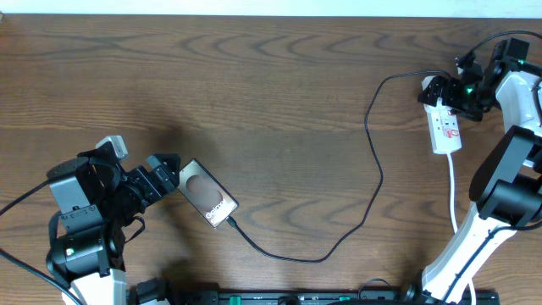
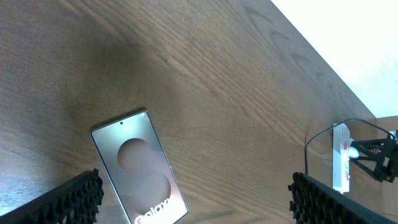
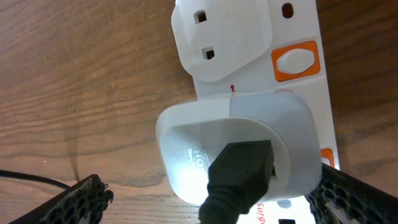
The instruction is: Plug charger to phone and switch on socket
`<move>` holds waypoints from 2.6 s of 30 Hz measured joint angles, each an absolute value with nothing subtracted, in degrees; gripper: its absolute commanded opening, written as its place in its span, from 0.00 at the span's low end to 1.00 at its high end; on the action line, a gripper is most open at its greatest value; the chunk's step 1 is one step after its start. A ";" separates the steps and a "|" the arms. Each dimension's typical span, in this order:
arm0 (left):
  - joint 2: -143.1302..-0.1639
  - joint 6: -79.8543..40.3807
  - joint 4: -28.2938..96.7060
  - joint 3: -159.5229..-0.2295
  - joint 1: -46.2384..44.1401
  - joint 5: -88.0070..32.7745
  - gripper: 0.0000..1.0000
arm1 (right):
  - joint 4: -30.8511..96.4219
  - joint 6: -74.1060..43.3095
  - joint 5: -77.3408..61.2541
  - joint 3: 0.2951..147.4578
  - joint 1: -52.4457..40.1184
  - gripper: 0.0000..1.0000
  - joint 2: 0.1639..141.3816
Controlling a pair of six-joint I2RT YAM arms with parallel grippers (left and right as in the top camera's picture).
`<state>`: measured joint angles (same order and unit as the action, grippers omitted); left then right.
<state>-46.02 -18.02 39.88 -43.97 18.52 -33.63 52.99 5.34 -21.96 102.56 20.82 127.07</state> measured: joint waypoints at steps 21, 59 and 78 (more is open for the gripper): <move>-46.02 -18.02 39.88 -43.97 18.52 -33.63 0.95 | 52.40 5.04 -22.28 102.56 20.80 0.99 127.09; -46.02 -18.02 39.88 -43.97 18.52 -33.61 0.95 | 50.43 2.13 -17.54 99.94 19.31 0.91 126.26; -46.02 -18.02 39.90 -43.97 18.52 -33.45 0.95 | 53.54 0.05 -16.08 100.95 17.61 0.98 126.28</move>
<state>-46.02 -18.02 39.90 -43.97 18.52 -33.45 53.54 0.05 -16.08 100.95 17.61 126.28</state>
